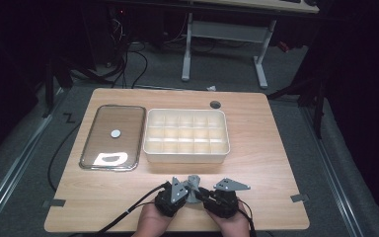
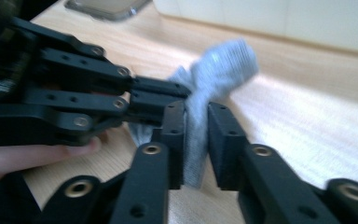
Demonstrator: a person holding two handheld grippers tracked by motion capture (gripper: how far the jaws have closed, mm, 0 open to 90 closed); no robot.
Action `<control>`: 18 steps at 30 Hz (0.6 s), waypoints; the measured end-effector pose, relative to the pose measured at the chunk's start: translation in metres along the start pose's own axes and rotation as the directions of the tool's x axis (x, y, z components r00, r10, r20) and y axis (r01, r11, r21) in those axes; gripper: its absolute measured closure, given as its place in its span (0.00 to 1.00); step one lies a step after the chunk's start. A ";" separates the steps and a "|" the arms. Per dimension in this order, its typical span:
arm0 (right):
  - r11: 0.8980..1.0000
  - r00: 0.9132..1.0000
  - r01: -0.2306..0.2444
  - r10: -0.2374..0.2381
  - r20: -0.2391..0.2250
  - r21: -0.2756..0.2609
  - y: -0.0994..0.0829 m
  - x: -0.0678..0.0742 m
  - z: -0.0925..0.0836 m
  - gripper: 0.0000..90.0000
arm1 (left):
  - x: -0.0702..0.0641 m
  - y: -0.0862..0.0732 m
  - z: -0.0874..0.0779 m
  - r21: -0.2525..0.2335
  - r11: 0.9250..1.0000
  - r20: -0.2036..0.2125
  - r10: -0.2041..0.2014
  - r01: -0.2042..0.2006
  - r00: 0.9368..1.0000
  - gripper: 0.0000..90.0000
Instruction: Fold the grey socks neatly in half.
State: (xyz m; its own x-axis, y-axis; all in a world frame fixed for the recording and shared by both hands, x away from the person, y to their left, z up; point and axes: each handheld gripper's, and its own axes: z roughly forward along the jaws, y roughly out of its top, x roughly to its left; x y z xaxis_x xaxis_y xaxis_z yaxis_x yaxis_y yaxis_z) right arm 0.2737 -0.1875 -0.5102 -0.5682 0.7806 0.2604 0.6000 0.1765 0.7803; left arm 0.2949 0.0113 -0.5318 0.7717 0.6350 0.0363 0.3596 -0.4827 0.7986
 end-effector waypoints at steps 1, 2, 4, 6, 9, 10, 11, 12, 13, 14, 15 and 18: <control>1.000 1.000 -0.003 0.003 0.004 -0.031 0.001 -0.003 -0.005 0.82 | 0.000 0.000 0.000 0.001 1.000 0.000 0.001 -0.001 1.000 0.95; 0.998 1.000 -0.017 0.018 0.017 -0.052 0.002 -0.008 -0.009 0.81 | 0.000 0.000 0.000 0.001 1.000 -0.001 0.003 -0.003 1.000 0.95; 0.998 0.997 -0.018 0.023 0.078 -0.063 0.001 -0.020 -0.013 0.82 | 0.000 0.000 0.000 0.002 1.000 0.000 0.003 -0.003 1.000 0.95; 1.000 0.993 -0.012 0.015 0.117 -0.026 -0.002 -0.026 -0.008 0.85 | 0.000 0.000 0.000 0.000 1.000 0.002 0.002 -0.002 1.000 0.95; 0.999 0.995 0.000 -0.004 0.099 0.040 -0.008 -0.025 0.004 0.93 | 0.001 0.000 0.000 -0.001 1.000 0.014 -0.002 0.002 1.000 0.93; 0.999 0.995 0.001 -0.006 0.096 0.051 -0.008 -0.023 0.006 0.95 | 0.001 0.000 0.000 -0.001 1.000 0.019 -0.004 0.004 1.000 0.93; 0.998 0.996 0.003 -0.010 0.094 0.069 -0.007 -0.020 0.010 0.99 | 0.002 0.000 0.000 -0.002 1.000 0.023 -0.006 0.006 1.000 0.92; 0.997 0.995 0.002 -0.010 0.099 0.080 -0.007 -0.018 0.013 1.00 | 0.002 0.000 0.000 -0.002 1.000 0.027 -0.010 0.010 1.000 0.92; 0.995 0.996 -0.002 -0.007 0.094 0.095 -0.007 -0.016 0.017 1.00 | 0.002 0.000 0.000 -0.003 1.000 0.027 -0.011 0.011 1.000 0.92; 0.995 0.996 -0.005 -0.004 0.087 0.101 -0.007 -0.014 0.018 1.00 | 0.002 0.000 -0.001 -0.003 1.000 0.026 -0.009 0.010 1.000 0.92; 0.995 0.997 0.001 -0.009 0.075 0.102 -0.006 -0.012 0.020 1.00 | 0.002 0.000 -0.001 -0.003 1.000 0.024 -0.008 0.008 1.000 0.92; 0.996 0.998 0.020 -0.025 0.061 0.083 -0.003 -0.003 0.021 1.00 | 0.002 0.000 -0.001 -0.003 1.000 0.023 -0.008 0.008 1.000 0.92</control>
State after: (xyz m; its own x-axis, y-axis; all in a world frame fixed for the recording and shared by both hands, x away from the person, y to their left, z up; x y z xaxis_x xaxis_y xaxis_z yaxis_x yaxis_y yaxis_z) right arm 0.2861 -0.1778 -0.5252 -0.5477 0.8112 0.2050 0.6329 0.2413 0.7357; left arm 0.2958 0.0130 -0.5317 0.7806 0.6248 0.0165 0.3640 -0.4759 0.8006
